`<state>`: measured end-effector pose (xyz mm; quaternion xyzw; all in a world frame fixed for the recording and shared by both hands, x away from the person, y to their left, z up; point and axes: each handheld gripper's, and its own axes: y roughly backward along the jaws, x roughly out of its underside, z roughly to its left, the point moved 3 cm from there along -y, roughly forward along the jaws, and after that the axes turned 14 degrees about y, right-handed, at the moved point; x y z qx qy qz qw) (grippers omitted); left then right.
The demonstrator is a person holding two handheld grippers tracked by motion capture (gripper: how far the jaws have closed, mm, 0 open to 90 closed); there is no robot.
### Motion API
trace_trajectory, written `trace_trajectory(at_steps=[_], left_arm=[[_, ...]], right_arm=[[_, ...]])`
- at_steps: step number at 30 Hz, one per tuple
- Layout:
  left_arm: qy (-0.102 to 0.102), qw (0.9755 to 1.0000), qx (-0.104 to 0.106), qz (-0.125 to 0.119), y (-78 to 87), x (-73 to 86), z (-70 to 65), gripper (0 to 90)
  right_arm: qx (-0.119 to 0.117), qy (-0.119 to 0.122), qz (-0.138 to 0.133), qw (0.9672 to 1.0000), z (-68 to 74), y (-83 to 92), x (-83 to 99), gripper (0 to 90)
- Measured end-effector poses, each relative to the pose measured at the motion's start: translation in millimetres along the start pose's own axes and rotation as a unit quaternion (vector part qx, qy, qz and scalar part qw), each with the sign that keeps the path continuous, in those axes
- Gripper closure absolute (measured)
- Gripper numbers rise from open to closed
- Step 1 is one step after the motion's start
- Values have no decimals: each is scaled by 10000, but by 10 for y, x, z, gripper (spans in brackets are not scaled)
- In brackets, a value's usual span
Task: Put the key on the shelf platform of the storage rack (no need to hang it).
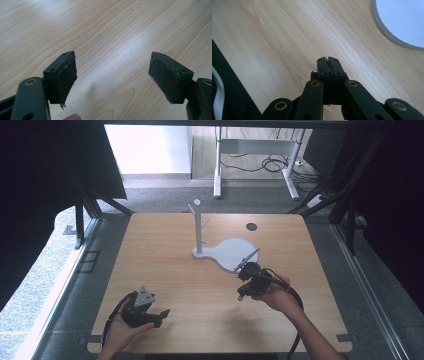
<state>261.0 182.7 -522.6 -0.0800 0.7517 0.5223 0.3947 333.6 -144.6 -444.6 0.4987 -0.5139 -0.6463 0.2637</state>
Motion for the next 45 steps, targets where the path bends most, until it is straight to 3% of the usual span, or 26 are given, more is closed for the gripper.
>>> trace_trajectory(at_steps=[19,45], left_arm=[[-19,10000,-1,34,-12,2,0,226],[-40,10000,-8,65,-8,3,7,226]], right_arm=[[73,-214,-163,9996,-320,14,-86,900],[133,-554,-208,9982,-641,22,-152,900]])
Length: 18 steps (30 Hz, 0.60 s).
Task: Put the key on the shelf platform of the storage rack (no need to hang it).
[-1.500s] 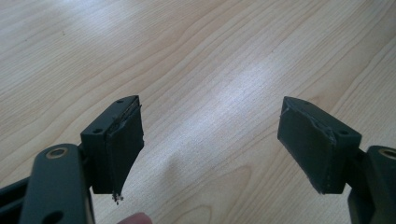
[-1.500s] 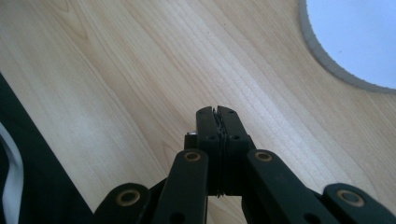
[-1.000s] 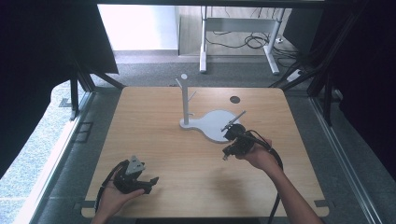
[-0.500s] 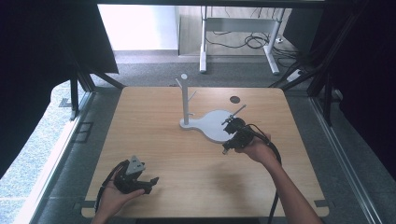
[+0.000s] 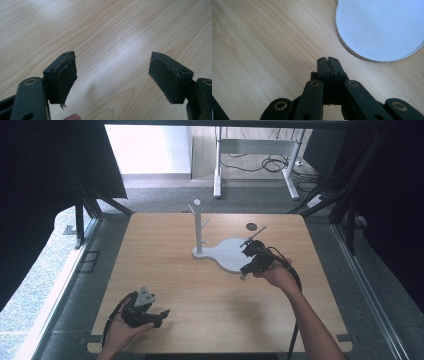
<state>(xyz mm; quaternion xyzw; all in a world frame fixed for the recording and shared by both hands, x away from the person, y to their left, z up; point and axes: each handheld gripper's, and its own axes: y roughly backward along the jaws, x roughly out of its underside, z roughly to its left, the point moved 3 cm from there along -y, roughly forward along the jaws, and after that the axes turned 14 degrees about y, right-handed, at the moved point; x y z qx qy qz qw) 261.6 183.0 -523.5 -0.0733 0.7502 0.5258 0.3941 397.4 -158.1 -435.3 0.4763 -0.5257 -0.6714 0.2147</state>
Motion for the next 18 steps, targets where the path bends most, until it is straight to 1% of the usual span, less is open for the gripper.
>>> trace_trajectory(at_steps=[9,11,18], left_arm=[[11,10000,-3,-14,5,0,5,226],[20,10000,0,-17,5,0,6,226],[29,10000,6,-17,2,1,11,226]], right_arm=[[81,-52,53,9999,-101,-14,-50,900],[63,-109,24,9999,-135,-20,-67,900],[13,-120,24,9999,-164,-31,-106,900]])
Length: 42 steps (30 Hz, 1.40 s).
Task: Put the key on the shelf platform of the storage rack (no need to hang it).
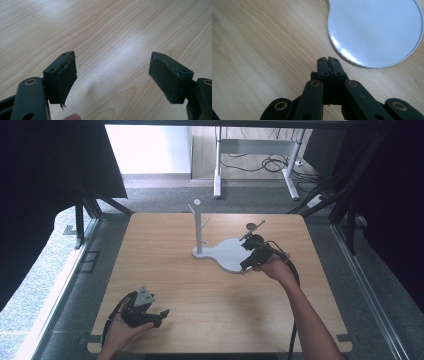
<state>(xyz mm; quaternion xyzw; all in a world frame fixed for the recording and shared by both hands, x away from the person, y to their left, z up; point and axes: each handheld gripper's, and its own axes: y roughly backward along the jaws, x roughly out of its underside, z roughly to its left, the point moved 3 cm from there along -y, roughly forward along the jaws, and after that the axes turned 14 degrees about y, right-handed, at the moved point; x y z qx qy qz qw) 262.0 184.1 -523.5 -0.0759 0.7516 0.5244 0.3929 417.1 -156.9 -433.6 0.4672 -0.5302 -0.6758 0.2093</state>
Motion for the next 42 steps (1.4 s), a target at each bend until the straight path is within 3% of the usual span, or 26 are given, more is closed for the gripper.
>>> trace_trajectory(at_steps=[6,42], left_arm=[[4,10000,-3,-4,3,0,3,226],[4,10000,12,10,2,0,21,226]], right_arm=[[100,27,-8,9999,-23,-13,-55,900],[35,-337,45,9994,-398,-299,-342,900]])
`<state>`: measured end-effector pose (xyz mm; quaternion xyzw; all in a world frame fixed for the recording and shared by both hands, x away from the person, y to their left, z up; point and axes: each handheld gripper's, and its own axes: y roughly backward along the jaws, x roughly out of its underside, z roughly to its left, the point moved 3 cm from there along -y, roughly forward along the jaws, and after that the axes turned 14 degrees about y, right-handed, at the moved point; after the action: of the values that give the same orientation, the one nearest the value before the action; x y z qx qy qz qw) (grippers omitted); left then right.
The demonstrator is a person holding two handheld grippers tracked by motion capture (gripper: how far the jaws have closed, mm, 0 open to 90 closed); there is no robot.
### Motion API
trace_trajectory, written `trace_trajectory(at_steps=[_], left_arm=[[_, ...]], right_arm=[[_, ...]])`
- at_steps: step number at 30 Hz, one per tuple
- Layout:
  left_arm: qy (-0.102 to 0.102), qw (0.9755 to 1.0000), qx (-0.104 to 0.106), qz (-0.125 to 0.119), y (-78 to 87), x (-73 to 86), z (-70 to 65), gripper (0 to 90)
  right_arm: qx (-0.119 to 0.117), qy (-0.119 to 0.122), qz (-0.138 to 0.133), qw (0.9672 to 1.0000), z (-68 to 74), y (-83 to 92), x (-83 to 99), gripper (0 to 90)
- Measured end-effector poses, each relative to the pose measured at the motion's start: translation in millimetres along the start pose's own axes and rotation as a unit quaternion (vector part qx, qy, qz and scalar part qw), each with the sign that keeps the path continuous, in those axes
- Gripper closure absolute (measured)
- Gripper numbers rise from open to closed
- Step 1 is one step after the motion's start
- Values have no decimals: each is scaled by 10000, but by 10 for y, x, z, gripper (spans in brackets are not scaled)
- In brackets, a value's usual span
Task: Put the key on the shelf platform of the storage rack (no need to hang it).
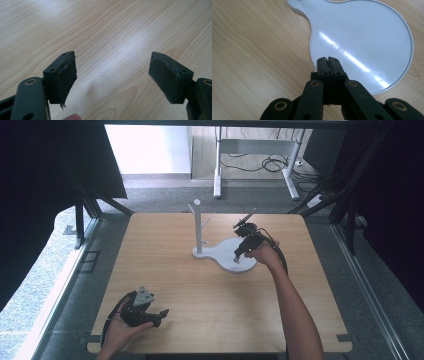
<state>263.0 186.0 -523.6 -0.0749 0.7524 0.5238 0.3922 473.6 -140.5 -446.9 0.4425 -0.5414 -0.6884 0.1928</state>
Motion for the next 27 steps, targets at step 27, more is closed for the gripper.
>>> trace_trajectory(at_steps=[27], left_arm=[[35,10000,13,-38,14,-2,17,225]], right_arm=[[205,-324,29,9993,-223,-334,-79,899]])
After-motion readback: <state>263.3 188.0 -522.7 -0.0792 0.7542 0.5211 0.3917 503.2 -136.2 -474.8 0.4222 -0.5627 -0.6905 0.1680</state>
